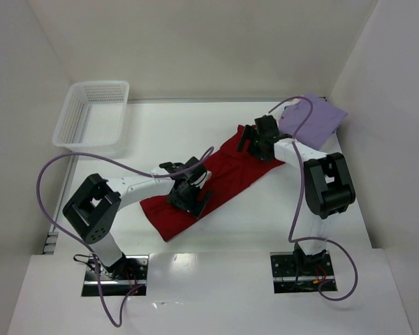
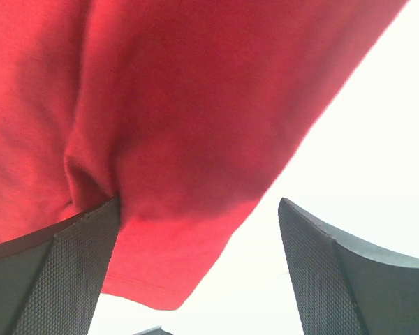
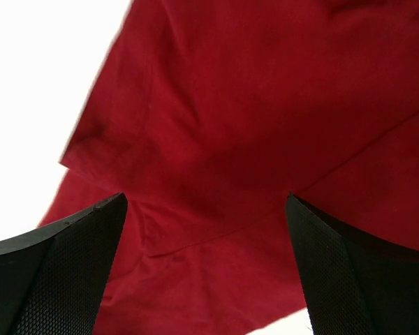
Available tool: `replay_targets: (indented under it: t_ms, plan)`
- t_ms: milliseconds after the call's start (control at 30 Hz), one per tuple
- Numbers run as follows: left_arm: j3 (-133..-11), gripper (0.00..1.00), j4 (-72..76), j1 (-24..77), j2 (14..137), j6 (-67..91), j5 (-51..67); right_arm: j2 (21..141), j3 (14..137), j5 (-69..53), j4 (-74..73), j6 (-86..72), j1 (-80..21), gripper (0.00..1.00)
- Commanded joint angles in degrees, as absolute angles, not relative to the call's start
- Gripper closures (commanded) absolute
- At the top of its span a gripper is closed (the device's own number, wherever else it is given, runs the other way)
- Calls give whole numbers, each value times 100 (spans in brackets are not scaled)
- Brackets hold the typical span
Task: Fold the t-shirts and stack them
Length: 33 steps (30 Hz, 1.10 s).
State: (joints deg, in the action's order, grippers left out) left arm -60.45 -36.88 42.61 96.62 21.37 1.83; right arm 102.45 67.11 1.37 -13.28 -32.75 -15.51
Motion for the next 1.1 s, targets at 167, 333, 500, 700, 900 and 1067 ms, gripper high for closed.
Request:
replay_targets:
  t_ms: [167,333,500,700,900,1067]
  plan:
    - [-5670,1,-3288,4482,9255,2795,861,10967,7206,632,-1389,-3261,-2021,1]
    - [-5537,1,-3287,4597,9185,2856,914,11364,7453,633,-1389,-3313,-2126,1]
    - [-5650,1,-3427,4597,8912,2856,510,11916,8092,633,-1441,-3313,-2232,1]
    - [-5897,1,-3963,4597,8746,2962,-279,12620,9289,448,-1713,-3313,-2469,1]
    - [-6029,1,-4236,4597,8061,3453,-1414,13148,10080,246,-1724,-3313,-2750,1]
    - [-5740,1,-3850,4597,7515,3664,-1801,13394,10475,-245,-1398,-3366,-2873,1]
